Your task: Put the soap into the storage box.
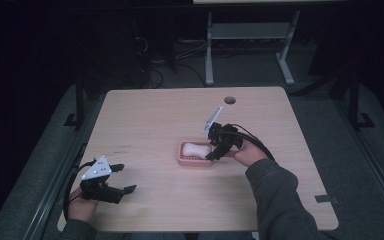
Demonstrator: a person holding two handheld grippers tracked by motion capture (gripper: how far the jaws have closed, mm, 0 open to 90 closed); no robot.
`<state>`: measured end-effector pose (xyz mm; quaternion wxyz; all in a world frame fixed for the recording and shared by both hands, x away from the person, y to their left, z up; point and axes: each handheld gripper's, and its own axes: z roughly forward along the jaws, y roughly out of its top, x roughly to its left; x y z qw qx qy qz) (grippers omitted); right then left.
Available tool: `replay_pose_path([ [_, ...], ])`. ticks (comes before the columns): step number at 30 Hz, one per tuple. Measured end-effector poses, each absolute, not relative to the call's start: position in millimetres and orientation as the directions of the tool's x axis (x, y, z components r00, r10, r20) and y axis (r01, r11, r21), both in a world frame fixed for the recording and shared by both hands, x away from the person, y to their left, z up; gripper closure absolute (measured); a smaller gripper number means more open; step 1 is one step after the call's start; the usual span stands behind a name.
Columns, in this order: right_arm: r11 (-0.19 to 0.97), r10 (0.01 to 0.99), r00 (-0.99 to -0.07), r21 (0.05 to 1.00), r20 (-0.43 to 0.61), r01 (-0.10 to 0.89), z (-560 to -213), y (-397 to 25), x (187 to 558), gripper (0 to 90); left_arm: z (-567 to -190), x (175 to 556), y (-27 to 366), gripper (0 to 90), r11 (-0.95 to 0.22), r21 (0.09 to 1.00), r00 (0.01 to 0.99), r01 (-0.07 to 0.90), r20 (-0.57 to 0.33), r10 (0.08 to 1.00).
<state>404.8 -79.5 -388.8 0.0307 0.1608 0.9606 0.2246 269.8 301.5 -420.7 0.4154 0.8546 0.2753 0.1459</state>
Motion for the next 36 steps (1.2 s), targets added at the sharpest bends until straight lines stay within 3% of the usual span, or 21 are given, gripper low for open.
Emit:
replay_pose_path([
  [36, 0.817, 0.351, -0.935, 0.474, 0.046, 0.330, -399, -113, 381, 37.3, -421, 270, 300, 14.8, -0.506, 0.789, 0.807, 0.350, 0.021, 0.591],
])
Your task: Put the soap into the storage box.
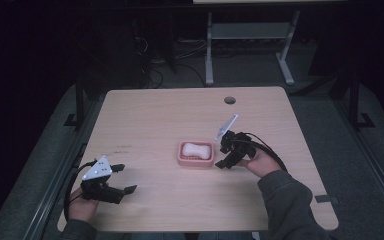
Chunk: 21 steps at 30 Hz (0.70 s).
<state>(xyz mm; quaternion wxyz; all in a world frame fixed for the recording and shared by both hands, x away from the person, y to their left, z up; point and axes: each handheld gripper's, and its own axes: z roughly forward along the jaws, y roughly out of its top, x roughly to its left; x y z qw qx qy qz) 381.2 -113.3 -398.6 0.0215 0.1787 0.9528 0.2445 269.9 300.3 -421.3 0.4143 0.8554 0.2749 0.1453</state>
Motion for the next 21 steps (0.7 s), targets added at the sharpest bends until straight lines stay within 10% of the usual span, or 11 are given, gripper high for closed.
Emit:
replay_pose_path([
  [21, 0.806, 0.371, -0.927, 0.481, 0.045, 0.346, -404, -132, 362, 37.2, -422, 270, 300, 14.8, -0.506, 0.789, 0.807, 0.349, 0.021, 0.590],
])
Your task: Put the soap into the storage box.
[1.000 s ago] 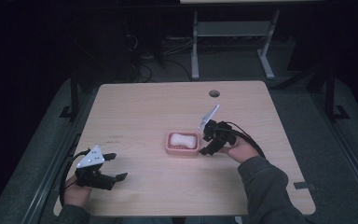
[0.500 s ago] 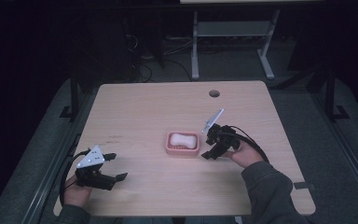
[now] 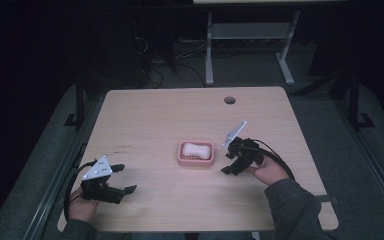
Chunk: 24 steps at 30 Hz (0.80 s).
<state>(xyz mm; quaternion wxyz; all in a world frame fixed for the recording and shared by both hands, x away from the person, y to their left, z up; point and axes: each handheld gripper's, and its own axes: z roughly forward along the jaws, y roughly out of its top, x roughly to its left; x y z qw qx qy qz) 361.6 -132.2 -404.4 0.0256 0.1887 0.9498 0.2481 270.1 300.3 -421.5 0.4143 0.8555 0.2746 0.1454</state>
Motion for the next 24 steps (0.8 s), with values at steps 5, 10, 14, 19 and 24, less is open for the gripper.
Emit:
replay_pose_path([
  [5, 0.796, 0.385, -0.922, 0.489, 0.045, 0.357, -407, -141, 357, 37.2, -421, 270, 300, 14.8, -0.512, 0.786, 0.809, 0.347, 0.026, 0.588],
  [10, 0.787, 0.397, -0.917, 0.496, 0.048, 0.367, -408, -149, 352, 37.2, -421, 270, 301, 14.8, -0.516, 0.783, 0.808, 0.349, 0.027, 0.588],
  [14, 0.780, 0.409, -0.911, 0.498, 0.054, 0.379, -410, -156, 348, 37.2, -422, 270, 300, 14.8, -0.517, 0.783, 0.809, 0.346, 0.030, 0.587],
  [19, 0.771, 0.419, -0.906, 0.503, 0.060, 0.391, -414, -162, 342, 37.2, -422, 270, 300, 14.8, -0.510, 0.785, 0.806, 0.352, 0.022, 0.591],
  [24, 0.764, 0.427, -0.902, 0.508, 0.065, 0.398, -419, -168, 337, 37.2, -422, 270, 300, 14.8, -0.511, 0.784, 0.806, 0.353, 0.022, 0.591],
])
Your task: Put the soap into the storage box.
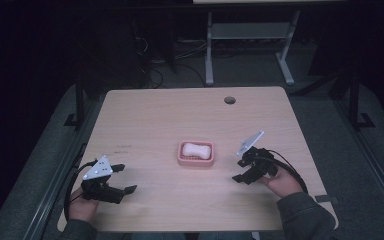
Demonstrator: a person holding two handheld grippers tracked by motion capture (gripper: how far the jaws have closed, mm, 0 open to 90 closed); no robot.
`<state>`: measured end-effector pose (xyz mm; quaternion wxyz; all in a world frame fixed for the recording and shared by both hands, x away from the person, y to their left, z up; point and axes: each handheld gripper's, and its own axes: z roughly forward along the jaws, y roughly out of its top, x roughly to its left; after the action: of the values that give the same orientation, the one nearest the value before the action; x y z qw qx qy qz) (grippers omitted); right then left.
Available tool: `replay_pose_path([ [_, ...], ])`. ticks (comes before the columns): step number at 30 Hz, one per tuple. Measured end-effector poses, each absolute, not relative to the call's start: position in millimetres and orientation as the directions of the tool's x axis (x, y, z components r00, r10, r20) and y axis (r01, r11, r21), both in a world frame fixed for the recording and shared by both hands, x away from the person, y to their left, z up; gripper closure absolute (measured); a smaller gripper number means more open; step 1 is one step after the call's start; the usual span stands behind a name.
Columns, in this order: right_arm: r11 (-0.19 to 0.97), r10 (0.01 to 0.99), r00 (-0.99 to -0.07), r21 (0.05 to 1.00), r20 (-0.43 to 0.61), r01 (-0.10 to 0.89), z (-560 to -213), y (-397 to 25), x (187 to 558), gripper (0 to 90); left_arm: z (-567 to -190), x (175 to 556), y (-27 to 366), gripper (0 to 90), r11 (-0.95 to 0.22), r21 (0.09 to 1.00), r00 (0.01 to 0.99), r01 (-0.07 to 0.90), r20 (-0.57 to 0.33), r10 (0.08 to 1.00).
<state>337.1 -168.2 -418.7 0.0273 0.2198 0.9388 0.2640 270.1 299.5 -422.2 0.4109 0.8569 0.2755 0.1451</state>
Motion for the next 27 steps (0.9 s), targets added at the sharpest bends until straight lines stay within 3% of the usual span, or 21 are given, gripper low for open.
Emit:
replay_pose_path([
  [27, 0.710, 0.480, -0.873, 0.548, 0.083, 0.442, -434, -199, 305, 37.2, -423, 270, 297, 14.8, -0.516, 0.780, 0.808, 0.354, 0.022, 0.588],
])
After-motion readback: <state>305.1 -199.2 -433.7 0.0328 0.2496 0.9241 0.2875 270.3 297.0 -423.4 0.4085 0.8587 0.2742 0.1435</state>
